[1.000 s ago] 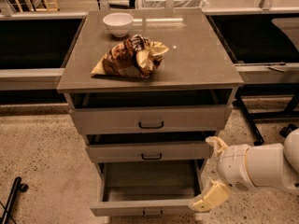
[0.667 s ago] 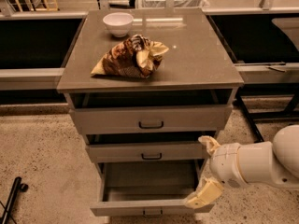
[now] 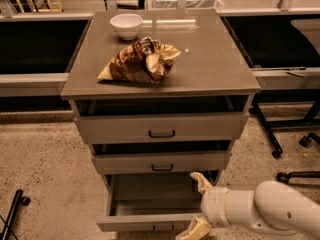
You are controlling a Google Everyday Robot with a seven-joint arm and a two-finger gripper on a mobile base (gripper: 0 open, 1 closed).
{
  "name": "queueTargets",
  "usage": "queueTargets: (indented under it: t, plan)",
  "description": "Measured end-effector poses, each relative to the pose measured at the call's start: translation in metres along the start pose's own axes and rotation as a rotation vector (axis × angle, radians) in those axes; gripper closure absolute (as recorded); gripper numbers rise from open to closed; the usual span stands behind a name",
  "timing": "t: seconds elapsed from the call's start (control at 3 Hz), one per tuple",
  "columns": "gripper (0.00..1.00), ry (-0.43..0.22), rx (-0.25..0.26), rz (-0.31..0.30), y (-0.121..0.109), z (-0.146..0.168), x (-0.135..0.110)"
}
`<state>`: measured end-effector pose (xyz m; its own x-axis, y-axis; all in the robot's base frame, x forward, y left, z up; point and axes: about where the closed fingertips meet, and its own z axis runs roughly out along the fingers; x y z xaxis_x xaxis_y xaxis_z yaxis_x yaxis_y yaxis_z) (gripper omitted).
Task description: Close bottom drawer
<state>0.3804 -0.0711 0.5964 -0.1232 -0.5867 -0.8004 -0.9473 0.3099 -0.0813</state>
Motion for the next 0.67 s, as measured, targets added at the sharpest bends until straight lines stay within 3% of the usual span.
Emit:
queueTargets:
  t: [0.33,0.67]
  plan:
    - [0.00,-0.018,0.059,-0.041,-0.010,0.039,0.055]
    - [0.00,-0.054,0.031,0.005,0.004,0.062,0.071]
